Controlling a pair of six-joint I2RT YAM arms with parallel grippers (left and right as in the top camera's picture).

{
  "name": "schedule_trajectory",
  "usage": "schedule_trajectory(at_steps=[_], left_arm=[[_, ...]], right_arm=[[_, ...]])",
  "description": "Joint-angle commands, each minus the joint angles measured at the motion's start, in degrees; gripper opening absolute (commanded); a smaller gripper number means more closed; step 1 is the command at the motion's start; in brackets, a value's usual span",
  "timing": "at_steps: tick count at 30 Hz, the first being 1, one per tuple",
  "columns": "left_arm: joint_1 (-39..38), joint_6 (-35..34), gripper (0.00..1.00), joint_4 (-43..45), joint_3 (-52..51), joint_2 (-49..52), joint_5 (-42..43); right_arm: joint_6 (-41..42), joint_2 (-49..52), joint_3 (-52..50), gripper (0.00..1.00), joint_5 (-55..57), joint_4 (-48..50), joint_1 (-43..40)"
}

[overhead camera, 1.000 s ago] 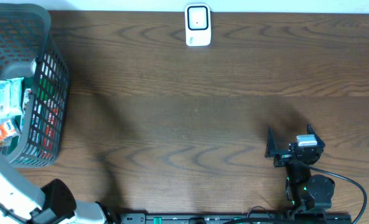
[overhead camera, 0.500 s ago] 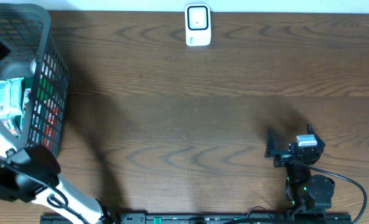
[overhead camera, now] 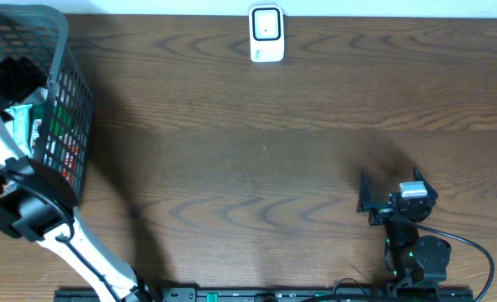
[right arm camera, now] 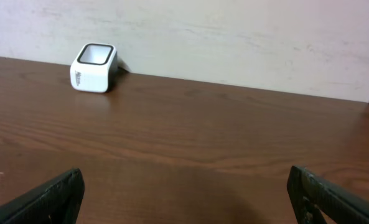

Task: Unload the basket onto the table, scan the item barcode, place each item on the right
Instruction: 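Move the left gripper over the basket toward the green-capped jar, then grasp the green-capped Knorr jar with the left gripper and lift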

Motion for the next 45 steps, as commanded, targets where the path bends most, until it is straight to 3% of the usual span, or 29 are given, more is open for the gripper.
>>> schedule_trajectory(at_steps=[1,17,31,36,45], left_arm=[[-0.13,1.57,0.93,0.22,-0.35,1.92,0.83],[-1.84,1.55,0.93,0.11,-2.25,8.02,-1.14],[-3.58,0.28,0.92,6.84,-10.95,8.02,-1.99],[-3.56,0.28,0.78,7.02,-11.02,8.02,-1.99],[-3.54,-0.17,0.73,5.57,-10.51,7.89,-1.97]], right_arm=[[0.66,-0.09,-0.04,0.99,0.09,-0.24,0.02],[0.66,-0.09,-0.04,0.99,0.09,-0.24,0.02],[0.66,-0.09,-0.04,0.99,0.09,-0.24,0.02],[0.66,-0.09,-0.04,0.99,0.07,-0.24,0.02],[0.66,-0.09,-0.04,0.99,0.09,-0.24,0.02]])
